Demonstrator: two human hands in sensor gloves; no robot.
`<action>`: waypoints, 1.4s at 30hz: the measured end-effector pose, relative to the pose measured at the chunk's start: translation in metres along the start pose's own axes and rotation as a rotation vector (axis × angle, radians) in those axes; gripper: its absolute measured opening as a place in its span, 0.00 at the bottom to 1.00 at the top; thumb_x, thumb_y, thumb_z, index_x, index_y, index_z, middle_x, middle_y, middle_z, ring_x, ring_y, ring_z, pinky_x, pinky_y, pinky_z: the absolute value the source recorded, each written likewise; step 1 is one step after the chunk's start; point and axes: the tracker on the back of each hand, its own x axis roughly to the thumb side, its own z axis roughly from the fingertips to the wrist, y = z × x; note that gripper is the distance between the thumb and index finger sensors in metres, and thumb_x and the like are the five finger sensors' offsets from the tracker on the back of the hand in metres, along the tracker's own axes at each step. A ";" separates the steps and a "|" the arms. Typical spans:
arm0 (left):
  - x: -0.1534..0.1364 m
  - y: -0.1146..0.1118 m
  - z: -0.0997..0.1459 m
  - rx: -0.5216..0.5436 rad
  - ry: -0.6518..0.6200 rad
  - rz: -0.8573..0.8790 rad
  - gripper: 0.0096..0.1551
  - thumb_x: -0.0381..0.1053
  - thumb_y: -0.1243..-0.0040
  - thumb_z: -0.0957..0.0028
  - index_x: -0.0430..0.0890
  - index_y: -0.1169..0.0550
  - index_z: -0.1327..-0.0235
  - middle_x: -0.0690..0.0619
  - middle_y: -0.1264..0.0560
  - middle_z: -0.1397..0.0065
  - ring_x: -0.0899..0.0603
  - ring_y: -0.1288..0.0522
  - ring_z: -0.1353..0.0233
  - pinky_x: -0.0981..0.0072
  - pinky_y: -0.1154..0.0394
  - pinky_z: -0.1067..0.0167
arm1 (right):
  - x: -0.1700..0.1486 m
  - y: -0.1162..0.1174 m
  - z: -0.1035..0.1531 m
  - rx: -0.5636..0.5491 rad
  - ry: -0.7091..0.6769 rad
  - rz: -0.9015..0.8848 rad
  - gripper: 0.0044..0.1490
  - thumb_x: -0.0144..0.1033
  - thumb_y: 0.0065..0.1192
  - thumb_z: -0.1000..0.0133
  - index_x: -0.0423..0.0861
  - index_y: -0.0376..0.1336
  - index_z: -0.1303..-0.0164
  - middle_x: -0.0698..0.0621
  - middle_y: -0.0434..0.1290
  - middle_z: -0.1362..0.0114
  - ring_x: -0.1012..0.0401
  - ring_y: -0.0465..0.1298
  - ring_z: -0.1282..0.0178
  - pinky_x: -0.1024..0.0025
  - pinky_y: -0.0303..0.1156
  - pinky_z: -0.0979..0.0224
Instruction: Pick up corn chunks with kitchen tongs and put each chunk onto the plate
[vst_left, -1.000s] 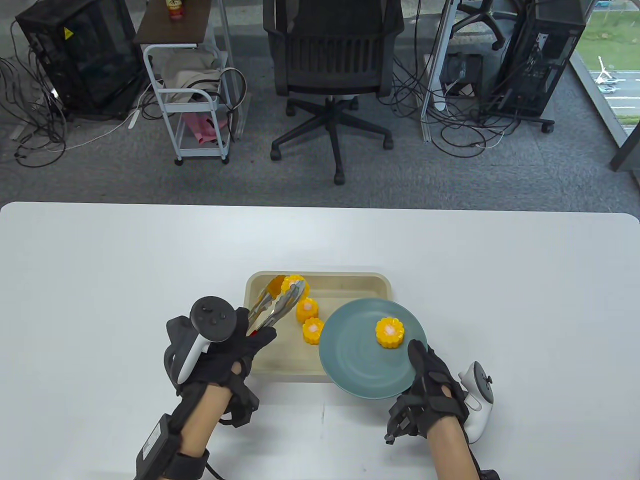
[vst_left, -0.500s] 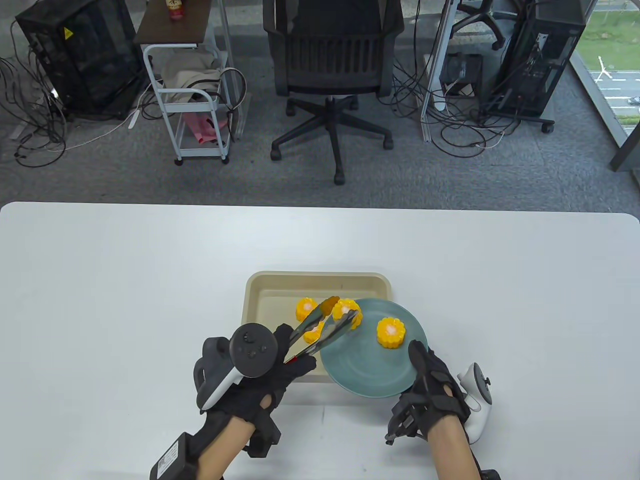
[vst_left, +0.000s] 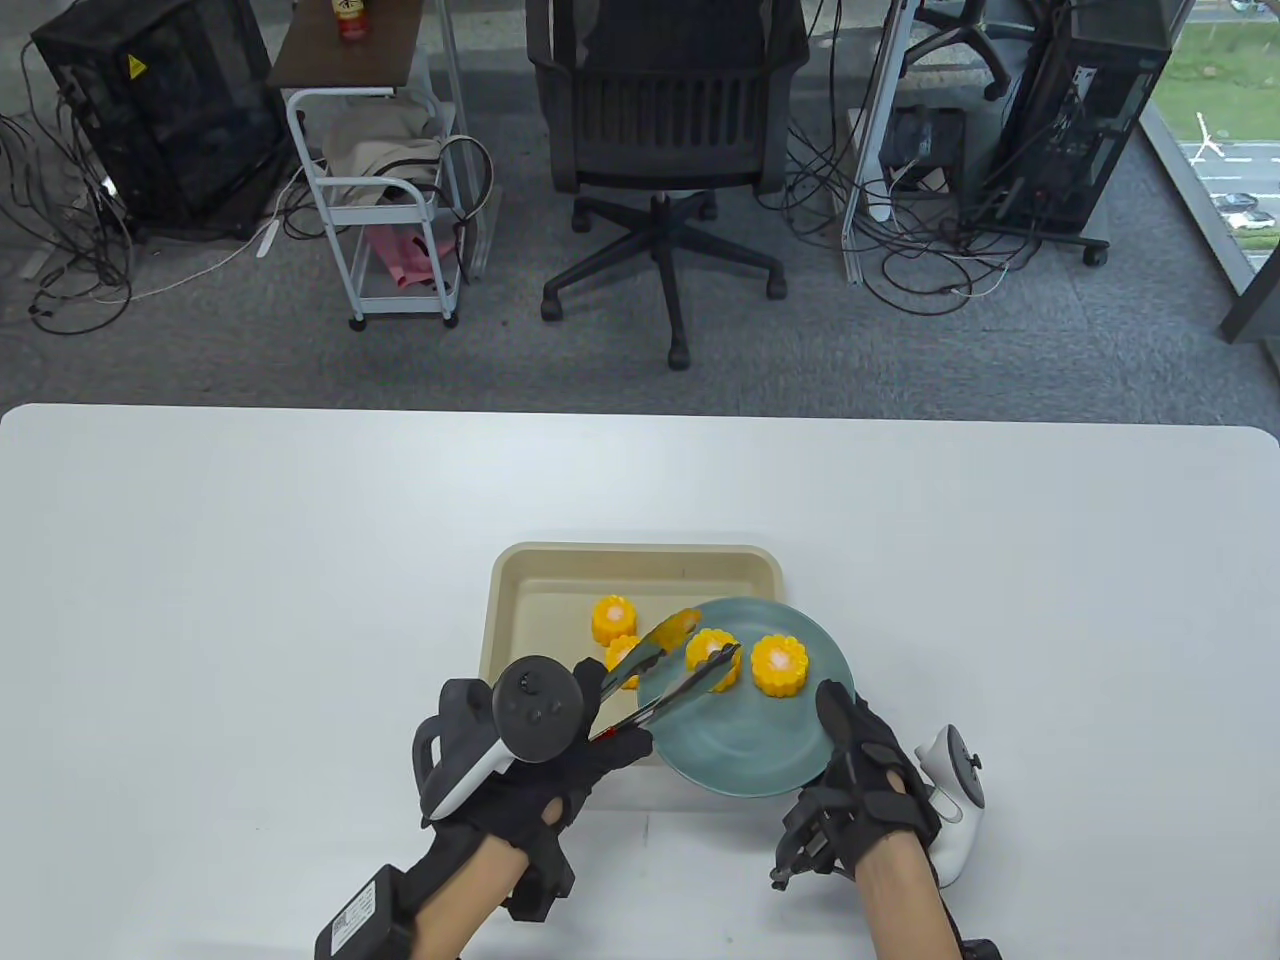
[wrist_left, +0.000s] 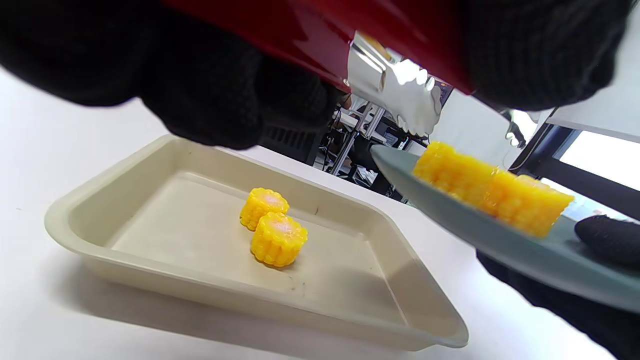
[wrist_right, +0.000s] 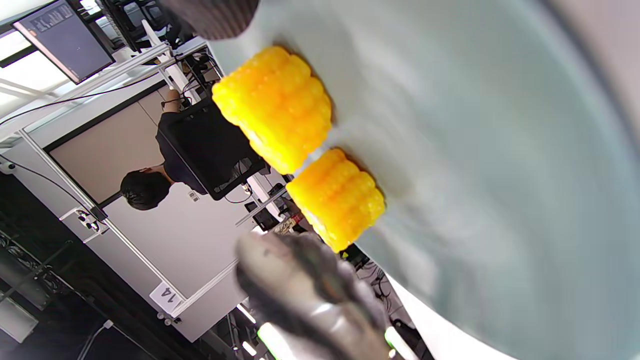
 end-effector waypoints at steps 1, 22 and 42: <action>-0.001 0.001 0.000 0.004 0.000 0.004 0.52 0.76 0.42 0.56 0.51 0.35 0.21 0.44 0.21 0.40 0.38 0.16 0.60 0.44 0.19 0.64 | 0.000 0.000 0.000 0.000 0.001 -0.001 0.35 0.43 0.48 0.42 0.47 0.51 0.24 0.38 0.66 0.22 0.46 0.76 0.28 0.57 0.80 0.33; -0.071 0.020 -0.021 0.033 0.248 0.167 0.57 0.76 0.42 0.57 0.46 0.40 0.20 0.39 0.24 0.37 0.36 0.17 0.57 0.41 0.21 0.62 | 0.001 0.000 0.001 0.016 0.001 -0.029 0.35 0.44 0.47 0.42 0.47 0.51 0.24 0.39 0.66 0.21 0.46 0.76 0.28 0.57 0.80 0.33; -0.071 -0.023 -0.041 -0.202 0.413 -0.057 0.57 0.76 0.42 0.57 0.45 0.39 0.21 0.40 0.24 0.38 0.37 0.17 0.58 0.43 0.20 0.62 | 0.003 -0.002 0.001 0.018 -0.001 -0.036 0.35 0.43 0.47 0.42 0.47 0.51 0.24 0.39 0.66 0.21 0.46 0.76 0.28 0.57 0.80 0.33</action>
